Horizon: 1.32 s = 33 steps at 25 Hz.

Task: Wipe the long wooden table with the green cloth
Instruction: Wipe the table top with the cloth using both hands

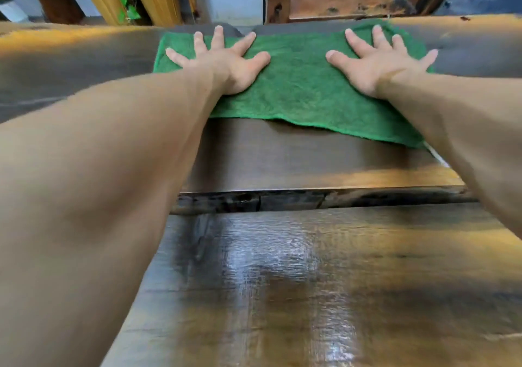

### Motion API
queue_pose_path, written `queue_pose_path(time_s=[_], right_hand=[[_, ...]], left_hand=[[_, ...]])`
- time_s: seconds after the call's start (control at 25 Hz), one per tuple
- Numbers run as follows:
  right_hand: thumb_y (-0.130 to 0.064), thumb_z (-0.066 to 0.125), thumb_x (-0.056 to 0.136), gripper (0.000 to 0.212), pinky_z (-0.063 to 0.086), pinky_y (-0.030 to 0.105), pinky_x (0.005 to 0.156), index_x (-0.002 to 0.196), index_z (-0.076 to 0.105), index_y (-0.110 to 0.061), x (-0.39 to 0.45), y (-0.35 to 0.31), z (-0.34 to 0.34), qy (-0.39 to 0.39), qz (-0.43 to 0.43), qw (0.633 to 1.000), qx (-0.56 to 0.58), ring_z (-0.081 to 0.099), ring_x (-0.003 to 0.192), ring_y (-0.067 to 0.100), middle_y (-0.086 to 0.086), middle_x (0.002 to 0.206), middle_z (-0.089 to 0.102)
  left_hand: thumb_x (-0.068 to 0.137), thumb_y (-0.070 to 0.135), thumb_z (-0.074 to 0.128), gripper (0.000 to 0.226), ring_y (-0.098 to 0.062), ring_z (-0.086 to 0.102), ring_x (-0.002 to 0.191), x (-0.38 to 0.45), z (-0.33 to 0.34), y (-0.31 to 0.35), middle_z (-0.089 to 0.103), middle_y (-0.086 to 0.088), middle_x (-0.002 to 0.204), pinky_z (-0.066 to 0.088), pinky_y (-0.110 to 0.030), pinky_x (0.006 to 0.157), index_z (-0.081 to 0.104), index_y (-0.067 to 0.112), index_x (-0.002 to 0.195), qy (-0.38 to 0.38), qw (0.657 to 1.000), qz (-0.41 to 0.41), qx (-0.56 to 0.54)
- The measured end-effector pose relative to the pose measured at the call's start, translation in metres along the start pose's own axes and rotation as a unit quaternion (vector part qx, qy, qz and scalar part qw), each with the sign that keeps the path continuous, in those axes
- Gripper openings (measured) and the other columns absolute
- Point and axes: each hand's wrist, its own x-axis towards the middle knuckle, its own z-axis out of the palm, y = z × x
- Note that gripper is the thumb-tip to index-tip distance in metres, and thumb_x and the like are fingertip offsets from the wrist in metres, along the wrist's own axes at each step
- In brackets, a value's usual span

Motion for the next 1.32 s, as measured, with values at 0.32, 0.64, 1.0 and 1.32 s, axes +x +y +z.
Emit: queue_pose_path(time_s=[0.32,0.64,1.0,1.32], right_hand=[[-0.082,0.013,0.087,0.073,-0.004,0.077,0.111,0.154,0.008,-0.055,-0.003,0.001,0.005,0.047,-0.004,0.999,-0.004,0.003,0.155,0.029,-0.005,0.169,0.001],[-0.086,0.006,0.085,0.076,-0.007,0.073,0.113,0.154,-0.001,-0.055,-0.128,0.022,0.019,0.003,-0.053,0.999,0.0,-0.009,0.155,0.027,-0.005,0.169,-0.01],[-0.084,0.002,0.085,0.073,-0.004,0.071,0.115,0.152,-0.011,-0.057,-0.308,0.066,0.043,-0.014,-0.092,0.995,-0.031,-0.015,0.154,0.024,-0.007,0.168,-0.014],[-0.083,0.002,0.087,0.072,-0.01,0.065,0.117,0.149,-0.022,-0.055,-0.463,0.11,0.055,-0.042,-0.095,0.994,-0.023,-0.024,0.152,0.023,-0.008,0.164,-0.024]], left_hand=[[0.096,0.063,0.02,0.061,-0.033,0.004,0.156,-0.015,0.01,0.006,0.001,0.004,0.171,0.0,-0.08,0.111,0.021,0.051,0.156,0.086,0.994,0.061,0.004],[0.096,0.071,0.012,0.068,-0.037,-0.015,0.154,-0.146,0.031,0.004,-0.016,0.009,0.169,-0.009,-0.073,0.114,-0.003,0.049,0.158,0.012,0.998,0.067,0.015],[0.092,0.077,0.008,0.072,-0.044,-0.019,0.152,-0.34,0.067,-0.015,-0.023,0.002,0.168,-0.006,-0.076,0.113,-0.013,0.049,0.156,0.004,0.999,0.028,0.016],[0.088,0.077,0.005,0.076,-0.046,-0.012,0.153,-0.498,0.094,-0.03,-0.015,0.0,0.169,-0.001,-0.076,0.113,-0.008,0.048,0.157,-0.007,0.999,0.022,0.022]])
